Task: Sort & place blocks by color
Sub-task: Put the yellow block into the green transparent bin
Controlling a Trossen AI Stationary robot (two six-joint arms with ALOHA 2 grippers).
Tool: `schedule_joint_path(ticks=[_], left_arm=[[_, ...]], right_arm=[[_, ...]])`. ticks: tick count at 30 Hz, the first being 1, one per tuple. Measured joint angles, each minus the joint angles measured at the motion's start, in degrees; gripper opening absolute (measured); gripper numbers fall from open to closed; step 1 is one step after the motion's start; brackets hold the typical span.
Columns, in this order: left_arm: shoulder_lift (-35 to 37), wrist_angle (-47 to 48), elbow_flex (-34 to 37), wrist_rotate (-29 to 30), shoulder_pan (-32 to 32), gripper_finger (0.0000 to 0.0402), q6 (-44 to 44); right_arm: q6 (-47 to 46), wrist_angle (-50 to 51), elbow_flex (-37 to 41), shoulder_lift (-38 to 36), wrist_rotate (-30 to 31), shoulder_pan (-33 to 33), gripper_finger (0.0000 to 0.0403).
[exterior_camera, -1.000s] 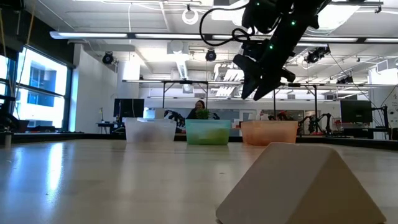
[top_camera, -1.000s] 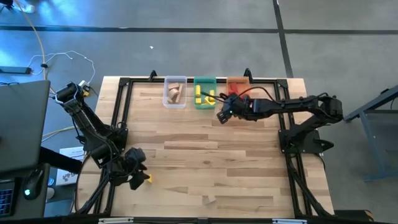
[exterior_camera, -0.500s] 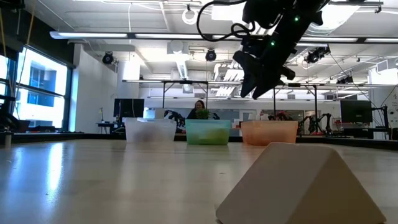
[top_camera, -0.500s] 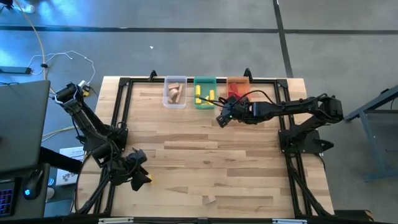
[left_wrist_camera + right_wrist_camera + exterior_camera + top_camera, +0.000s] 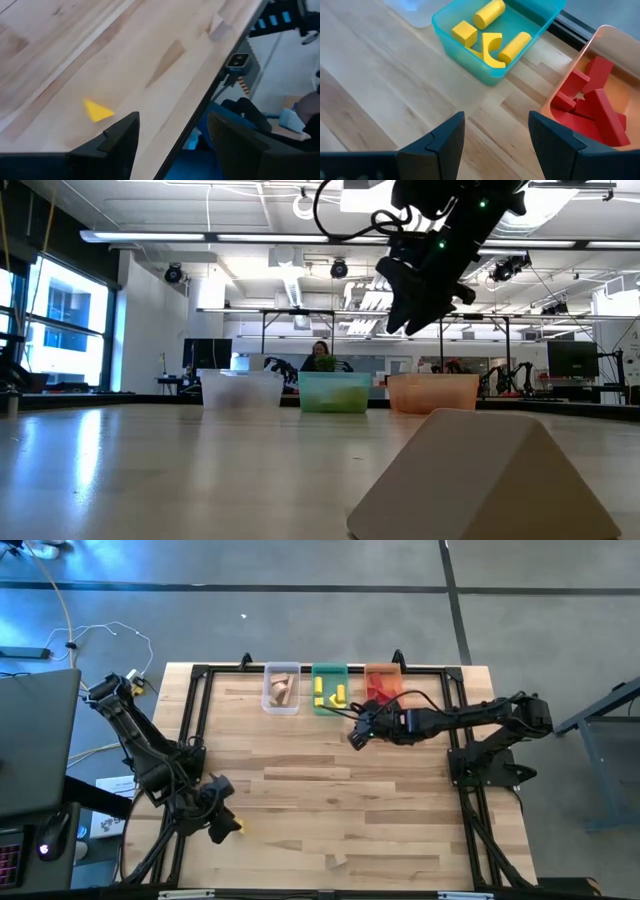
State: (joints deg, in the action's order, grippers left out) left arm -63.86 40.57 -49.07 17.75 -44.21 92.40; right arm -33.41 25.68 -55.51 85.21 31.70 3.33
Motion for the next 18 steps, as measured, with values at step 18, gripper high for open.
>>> schedule_joint_path(ticks=[18], left_arm=[[-7.5,7.7,-1.1,-6.2,-0.1,0.0220,10.2]], right_arm=[[-0.1,0.8,0.0,0.0,1.0,-0.9,0.0204]])
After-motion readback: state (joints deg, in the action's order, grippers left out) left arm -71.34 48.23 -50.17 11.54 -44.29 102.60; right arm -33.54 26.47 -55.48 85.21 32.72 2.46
